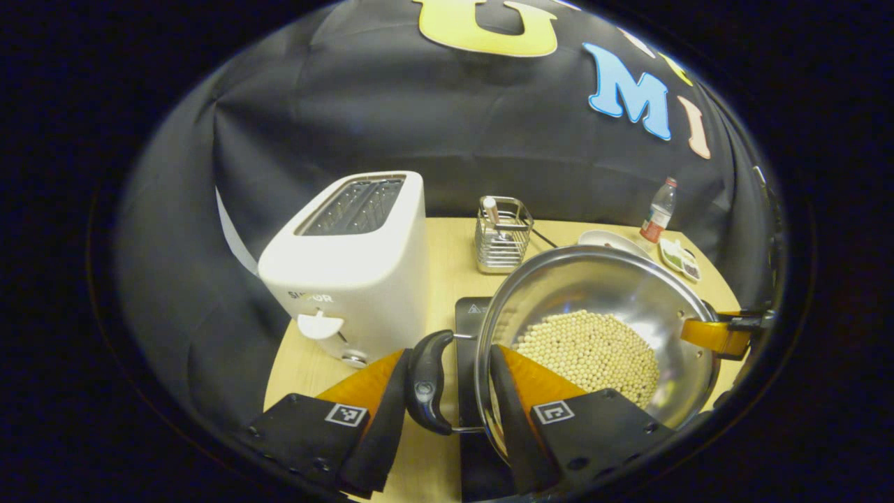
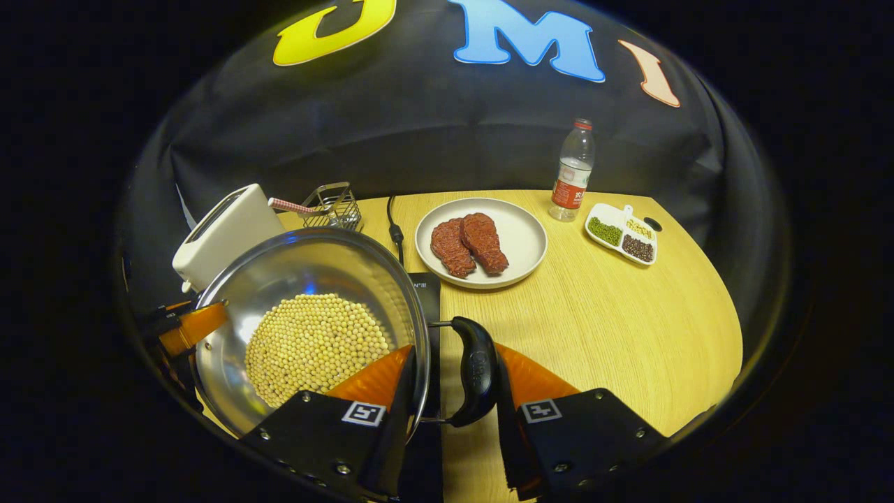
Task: First push the handle of the pot to place it horizontally, then grasp the pot with both hands and set it on the induction cooktop.
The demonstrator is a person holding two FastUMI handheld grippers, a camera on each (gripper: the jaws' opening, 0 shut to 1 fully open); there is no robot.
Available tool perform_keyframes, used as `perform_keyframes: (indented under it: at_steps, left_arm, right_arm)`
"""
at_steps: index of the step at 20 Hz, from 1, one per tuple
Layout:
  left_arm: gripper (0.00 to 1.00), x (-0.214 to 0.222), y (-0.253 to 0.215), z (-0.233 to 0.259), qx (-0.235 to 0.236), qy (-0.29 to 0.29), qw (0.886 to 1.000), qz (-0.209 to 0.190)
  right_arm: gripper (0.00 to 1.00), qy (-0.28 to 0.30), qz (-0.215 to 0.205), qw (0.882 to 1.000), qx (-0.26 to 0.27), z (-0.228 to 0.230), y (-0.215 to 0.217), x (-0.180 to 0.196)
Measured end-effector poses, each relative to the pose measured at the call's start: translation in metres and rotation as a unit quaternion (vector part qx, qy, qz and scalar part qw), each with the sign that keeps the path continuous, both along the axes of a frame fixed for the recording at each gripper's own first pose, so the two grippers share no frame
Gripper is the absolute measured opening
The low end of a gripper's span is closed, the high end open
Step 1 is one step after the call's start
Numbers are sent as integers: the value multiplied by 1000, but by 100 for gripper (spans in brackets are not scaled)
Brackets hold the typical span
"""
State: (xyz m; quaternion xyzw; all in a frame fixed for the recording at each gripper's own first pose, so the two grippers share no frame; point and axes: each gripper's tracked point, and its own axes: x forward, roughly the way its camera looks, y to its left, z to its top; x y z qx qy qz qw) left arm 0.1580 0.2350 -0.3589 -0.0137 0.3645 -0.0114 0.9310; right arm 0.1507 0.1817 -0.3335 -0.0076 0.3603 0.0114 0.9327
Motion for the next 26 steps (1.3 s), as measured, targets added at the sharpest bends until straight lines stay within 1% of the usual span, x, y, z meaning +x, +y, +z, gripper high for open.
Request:
perform_keyframes:
  at_steps: [1,2,4,5,6,7,9,10,11,13,14,16,18,20,21,23,25,26]
  left_arm:
    - [75,5,3,8,-1,-13,1000,11]
    - [84,5,6,15,-3,-25,999,24]
    - [86,4,11,33,-13,-47,998,49]
    - [86,2,10,44,-17,-58,997,56]
    - [86,-2,9,56,-17,-67,996,61]
    - [89,-8,6,68,-12,-75,995,66]
    - [90,-20,-9,96,-14,-99,993,69]
    - [90,-24,-23,114,-15,-115,991,66]
    - [88,-29,-40,132,-15,-130,990,59]
    - [89,-40,-75,171,0,-164,985,48]
    - [89,-43,-98,191,-2,-182,982,44]
    - [89,-51,-156,231,-19,-212,977,32]
    - [89,-62,-212,269,-43,-238,970,11]
    - [89,-69,-250,310,-40,-274,961,-3]
    - [89,-75,-263,329,-40,-290,956,-4]
    - [88,-83,-286,359,-46,-313,948,18]
    - [88,-95,-300,380,-40,-335,941,36]
    - [87,-101,-304,385,-34,-341,939,41]
  right_arm:
    - [59,-2,5,1000,12,2,2,0]
    - [60,-7,3,1000,25,7,2,0]
    - [71,-32,2,999,41,25,-6,-1]
    - [79,-49,7,998,41,37,-12,-3]
    - [82,-68,15,997,41,51,-19,-6]
    - [83,-87,23,995,45,62,-24,-8]
    - [83,-115,34,992,48,86,-41,-16]
    - [83,-126,37,990,43,98,-52,-18]
    - [83,-135,40,989,39,110,-64,-22]
    - [83,-157,42,986,37,137,-83,-29]
    - [83,-173,41,983,35,154,-94,-32]
    - [83,-207,41,977,36,190,-115,-43]
    - [83,-248,47,967,31,229,-138,-50]
    - [83,-277,57,959,24,264,-159,-64]
    - [83,-287,58,956,24,280,-168,-72]
    - [83,-311,50,949,24,315,-193,-87]
    - [82,-330,42,943,28,339,-216,-97]
    - [83,-339,40,939,31,348,-223,-102]
